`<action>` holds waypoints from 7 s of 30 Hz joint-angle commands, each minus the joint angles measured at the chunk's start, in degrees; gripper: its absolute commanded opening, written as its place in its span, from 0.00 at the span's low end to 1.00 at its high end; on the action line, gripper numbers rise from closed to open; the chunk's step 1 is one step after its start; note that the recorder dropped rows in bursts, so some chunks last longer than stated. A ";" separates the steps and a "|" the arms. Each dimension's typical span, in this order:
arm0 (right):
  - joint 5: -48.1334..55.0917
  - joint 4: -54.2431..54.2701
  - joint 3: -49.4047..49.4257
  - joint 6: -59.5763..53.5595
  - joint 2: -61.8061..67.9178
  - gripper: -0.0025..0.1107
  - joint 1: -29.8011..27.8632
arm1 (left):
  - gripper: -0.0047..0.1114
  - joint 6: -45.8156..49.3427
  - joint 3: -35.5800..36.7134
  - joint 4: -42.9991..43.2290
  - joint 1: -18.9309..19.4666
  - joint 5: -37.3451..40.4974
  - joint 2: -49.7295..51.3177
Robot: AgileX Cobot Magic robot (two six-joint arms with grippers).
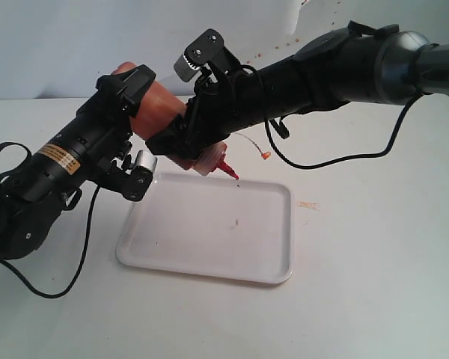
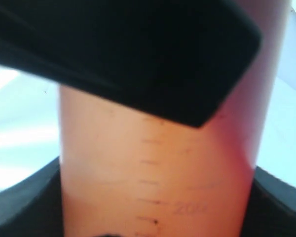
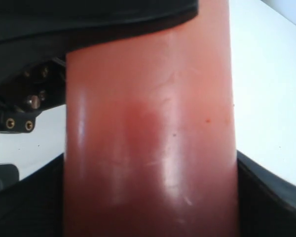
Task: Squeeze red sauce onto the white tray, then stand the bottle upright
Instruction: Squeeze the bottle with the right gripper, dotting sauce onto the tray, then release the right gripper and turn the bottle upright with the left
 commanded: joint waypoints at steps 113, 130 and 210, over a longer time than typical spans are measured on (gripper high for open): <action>-6.80 -1.26 -0.49 0.11 -0.09 0.70 0.00 | 0.04 -0.93 -0.32 -3.44 -0.46 -2.98 -0.97; -9.36 -1.26 -0.49 0.62 -7.97 0.73 0.00 | 0.04 -11.29 -0.32 -4.40 -0.34 0.40 -0.97; -10.17 -15.06 1.84 15.09 -5.27 0.70 -0.09 | 0.04 -144.08 -14.97 45.10 18.97 -2.98 14.19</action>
